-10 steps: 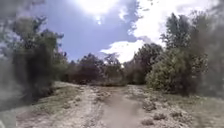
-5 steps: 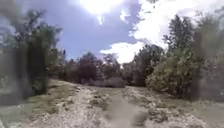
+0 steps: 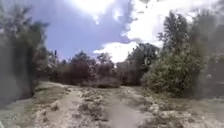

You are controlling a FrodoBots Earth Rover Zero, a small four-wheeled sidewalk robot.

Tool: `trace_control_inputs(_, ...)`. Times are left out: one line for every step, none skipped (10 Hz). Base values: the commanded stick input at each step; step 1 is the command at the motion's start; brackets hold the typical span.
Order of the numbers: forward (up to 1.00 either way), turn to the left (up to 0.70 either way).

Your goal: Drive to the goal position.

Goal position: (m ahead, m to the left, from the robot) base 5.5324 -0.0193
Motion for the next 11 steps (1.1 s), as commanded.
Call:
trace_control_inputs(0.85,0.0)
trace_control_inputs(0.85,0.0)
trace_control_inputs(0.85,0.0)
trace_control_inputs(0.85,0.0)
trace_control_inputs(0.85,0.0)
trace_control_inputs(0.85,0.0)
trace_control_inputs(0.85,0.0)
trace_control_inputs(0.85,0.0)
trace_control_inputs(0.85,0.0)
trace_control_inputs(0.85,0.0)
trace_control_inputs(0.85,0.0)
